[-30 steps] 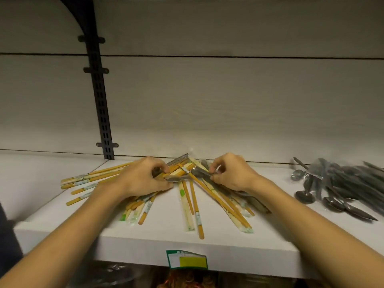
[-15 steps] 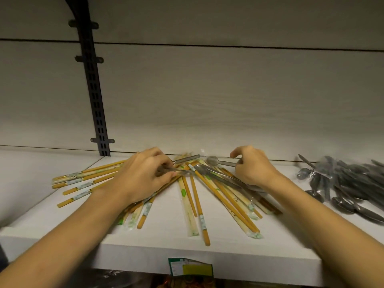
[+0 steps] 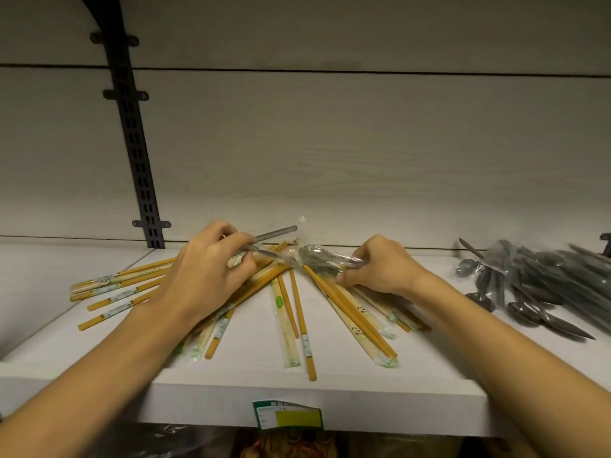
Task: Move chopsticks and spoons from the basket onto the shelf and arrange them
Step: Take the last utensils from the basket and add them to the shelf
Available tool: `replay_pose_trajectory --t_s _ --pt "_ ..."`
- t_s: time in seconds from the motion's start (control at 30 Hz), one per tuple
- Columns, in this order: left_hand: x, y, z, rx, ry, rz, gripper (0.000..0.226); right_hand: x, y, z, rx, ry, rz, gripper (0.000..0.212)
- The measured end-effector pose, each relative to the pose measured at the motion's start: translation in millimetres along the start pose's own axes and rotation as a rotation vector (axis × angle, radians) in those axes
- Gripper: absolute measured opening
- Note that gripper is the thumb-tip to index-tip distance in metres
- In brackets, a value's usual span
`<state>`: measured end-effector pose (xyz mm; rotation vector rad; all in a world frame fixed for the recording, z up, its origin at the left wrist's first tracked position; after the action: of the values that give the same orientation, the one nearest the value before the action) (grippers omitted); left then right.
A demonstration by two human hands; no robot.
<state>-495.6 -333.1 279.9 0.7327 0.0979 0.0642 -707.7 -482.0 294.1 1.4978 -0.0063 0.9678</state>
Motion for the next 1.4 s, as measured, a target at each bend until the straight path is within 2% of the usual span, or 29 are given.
replay_pose_trajectory --t_s 0.17,0.3,0.53,0.67,0.8,0.9,0.97,1.03,1.1,1.23,1.4 --pt "0 2 -1 -0.112 0.095 0.015 0.017 -2 0 1 -0.05 0.049 0.063 0.017" --pt "5 1 -1 -0.131 0.159 -0.008 0.018 -2 1 3 -0.127 0.088 0.198 0.031" --pt "4 -2 6 -0.119 0.188 -0.059 0.021 4 10 2 -0.147 0.119 0.451 0.019" --pt "-14 6 23 -0.12 0.144 -0.133 0.018 3 37 -4 -0.218 -0.009 0.565 0.021" --pt "-69 2 46 -0.129 0.068 -0.213 0.019 -12 82 -25 -0.277 -0.137 0.637 0.019" --pt "-121 -11 60 -0.056 0.018 -0.178 0.019 -38 110 -40 -0.319 -0.201 0.605 0.014" --pt "-143 -25 67 -0.013 -0.007 -0.127 0.018 -48 120 -47 -0.3 -0.23 0.543 0.006" --pt "-153 -37 69 0.072 0.011 -0.046 0.018 -56 118 -48 -0.276 -0.271 0.482 0.006" --pt "-237 -68 85 0.126 -0.046 -0.074 0.017 -108 171 -81 -0.342 -0.337 0.363 0.011" --pt "-260 -93 78 0.275 -0.027 0.004 0.021 -134 168 -83 -0.253 -0.363 0.276 0.037" --pt "-271 -109 74 0.587 -0.159 -0.251 0.05 -165 167 -80 -0.267 -0.22 0.172 0.064"
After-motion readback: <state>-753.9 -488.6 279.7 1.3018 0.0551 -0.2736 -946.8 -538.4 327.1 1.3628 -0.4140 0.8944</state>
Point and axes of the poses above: each hand's wrist, its own z-axis towards the middle knuckle, its own y-axis out of the back of the hand, x = y × z, the point moved 1 cm from there along z, towards the middle knuckle, and after that the axes turned 5 degrees about z, right-handed, at the moved point
